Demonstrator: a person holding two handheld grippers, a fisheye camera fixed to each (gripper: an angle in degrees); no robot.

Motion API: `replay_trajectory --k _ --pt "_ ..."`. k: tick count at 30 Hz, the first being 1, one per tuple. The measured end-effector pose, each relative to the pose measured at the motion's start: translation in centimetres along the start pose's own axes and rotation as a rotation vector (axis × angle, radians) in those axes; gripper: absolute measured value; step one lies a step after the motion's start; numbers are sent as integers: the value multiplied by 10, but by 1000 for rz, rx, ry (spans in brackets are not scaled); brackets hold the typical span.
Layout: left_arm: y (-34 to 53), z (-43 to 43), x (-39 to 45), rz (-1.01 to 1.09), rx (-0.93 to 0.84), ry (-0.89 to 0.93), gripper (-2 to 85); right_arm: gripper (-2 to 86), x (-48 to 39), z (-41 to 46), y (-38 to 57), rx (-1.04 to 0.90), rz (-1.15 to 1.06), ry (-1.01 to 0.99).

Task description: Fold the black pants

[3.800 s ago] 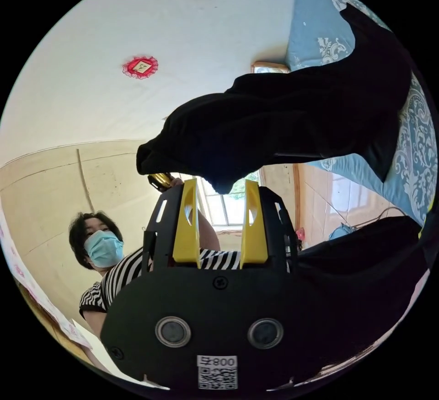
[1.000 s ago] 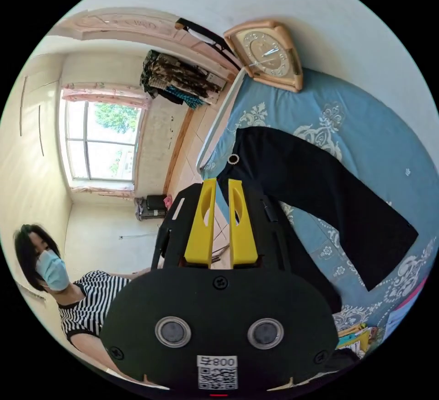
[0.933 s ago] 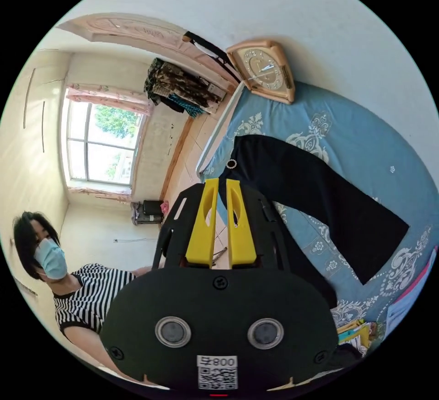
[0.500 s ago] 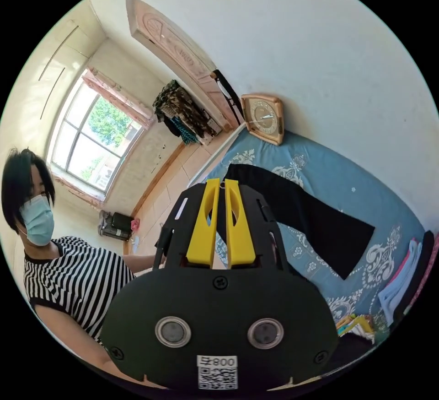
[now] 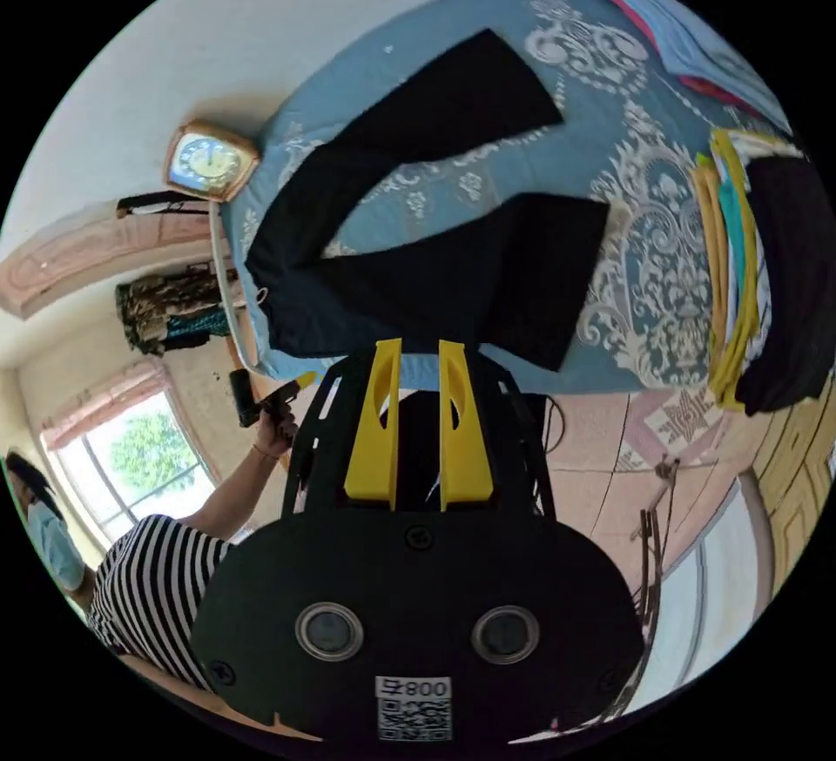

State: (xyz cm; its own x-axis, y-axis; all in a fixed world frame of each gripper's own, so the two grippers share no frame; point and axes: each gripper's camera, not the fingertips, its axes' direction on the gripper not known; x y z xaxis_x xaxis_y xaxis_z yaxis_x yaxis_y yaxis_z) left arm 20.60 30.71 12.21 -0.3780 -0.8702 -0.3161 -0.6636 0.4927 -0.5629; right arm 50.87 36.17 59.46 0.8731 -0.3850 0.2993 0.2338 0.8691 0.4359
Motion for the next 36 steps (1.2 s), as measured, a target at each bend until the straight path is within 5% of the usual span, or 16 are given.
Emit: replay_trajectory --k 6,13,28,36 --pt "-67 88 36 278 -265 -90 65 97 124 8 24 -13 295 -35" --pt "-164 233 81 614 -493 -254 70 101 213 -2 18 26 384 -69" --pt "-294 581 63 1043 -811 -669 79 72 302 -99 11 59 289 -27" --pt "-336 646 8 1052 -860 -715 11 21 322 -157 14 30 199 -36"
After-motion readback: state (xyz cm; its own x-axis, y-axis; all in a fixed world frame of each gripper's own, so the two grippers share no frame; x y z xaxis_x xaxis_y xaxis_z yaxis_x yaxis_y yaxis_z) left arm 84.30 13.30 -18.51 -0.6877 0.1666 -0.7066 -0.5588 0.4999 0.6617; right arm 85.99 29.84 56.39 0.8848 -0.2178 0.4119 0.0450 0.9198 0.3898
